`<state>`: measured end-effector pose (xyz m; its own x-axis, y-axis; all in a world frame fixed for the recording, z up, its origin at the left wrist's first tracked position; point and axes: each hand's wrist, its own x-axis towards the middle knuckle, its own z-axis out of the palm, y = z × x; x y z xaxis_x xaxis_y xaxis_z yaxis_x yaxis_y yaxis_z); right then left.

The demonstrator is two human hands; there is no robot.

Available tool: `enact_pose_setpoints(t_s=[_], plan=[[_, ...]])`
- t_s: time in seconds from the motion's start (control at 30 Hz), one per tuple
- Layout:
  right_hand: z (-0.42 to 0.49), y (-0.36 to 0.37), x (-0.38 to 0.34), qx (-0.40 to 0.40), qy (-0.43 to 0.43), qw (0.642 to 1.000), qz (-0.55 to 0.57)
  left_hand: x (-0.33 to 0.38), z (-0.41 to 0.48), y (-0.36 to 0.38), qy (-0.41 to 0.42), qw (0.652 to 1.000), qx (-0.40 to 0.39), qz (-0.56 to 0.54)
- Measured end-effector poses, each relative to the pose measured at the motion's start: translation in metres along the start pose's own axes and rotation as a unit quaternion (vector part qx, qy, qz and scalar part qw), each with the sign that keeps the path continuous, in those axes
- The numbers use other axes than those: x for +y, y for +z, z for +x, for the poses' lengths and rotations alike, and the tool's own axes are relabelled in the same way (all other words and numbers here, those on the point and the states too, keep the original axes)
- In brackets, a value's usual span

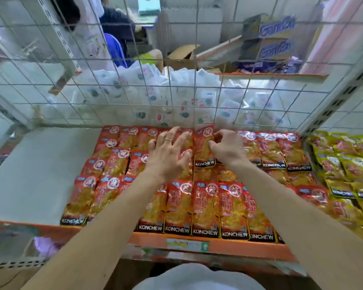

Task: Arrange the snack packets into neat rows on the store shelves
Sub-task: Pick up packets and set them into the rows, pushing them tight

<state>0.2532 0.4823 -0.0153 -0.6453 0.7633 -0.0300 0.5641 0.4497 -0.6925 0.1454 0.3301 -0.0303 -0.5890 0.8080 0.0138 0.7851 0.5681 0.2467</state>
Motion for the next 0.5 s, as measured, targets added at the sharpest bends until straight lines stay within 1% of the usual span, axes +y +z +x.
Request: enact_pose_setpoints(t_s=[0.07,0.13,0.2,0.27,0.3,0.37,0.43,0.5], plan=[[-0.001,0.007,0.001,0.029,0.009,0.999,-0.032,-0.008,0.005,0.000,0.013,1.000,-0.009,0.007],[-0.006,0.012,0.005,0.065,-0.007,0.995,-0.070,-0.015,0.008,0.000,0.030,0.999,-0.018,0.015],[-0.013,0.015,0.009,0.089,-0.049,0.988,-0.113,-0.021,0.009,0.000,0.046,0.998,-0.030,0.030],[-0.021,0.015,0.011,0.090,-0.102,0.979,-0.150,-0.026,0.010,0.000,0.059,0.997,-0.041,0.040],[-0.024,0.016,0.012,0.075,-0.128,0.975,-0.168,-0.028,0.010,0.000,0.061,0.996,-0.047,0.038],[-0.031,0.019,0.013,0.011,-0.164,0.962,-0.220,-0.031,0.010,0.002,0.062,0.996,-0.060,0.030],[-0.034,0.023,0.014,-0.057,-0.144,0.953,-0.260,-0.034,0.009,0.004,0.062,0.994,-0.080,0.029],[-0.035,0.028,0.016,-0.091,-0.106,0.954,-0.266,-0.035,0.009,0.007,0.058,0.993,-0.102,0.027]])
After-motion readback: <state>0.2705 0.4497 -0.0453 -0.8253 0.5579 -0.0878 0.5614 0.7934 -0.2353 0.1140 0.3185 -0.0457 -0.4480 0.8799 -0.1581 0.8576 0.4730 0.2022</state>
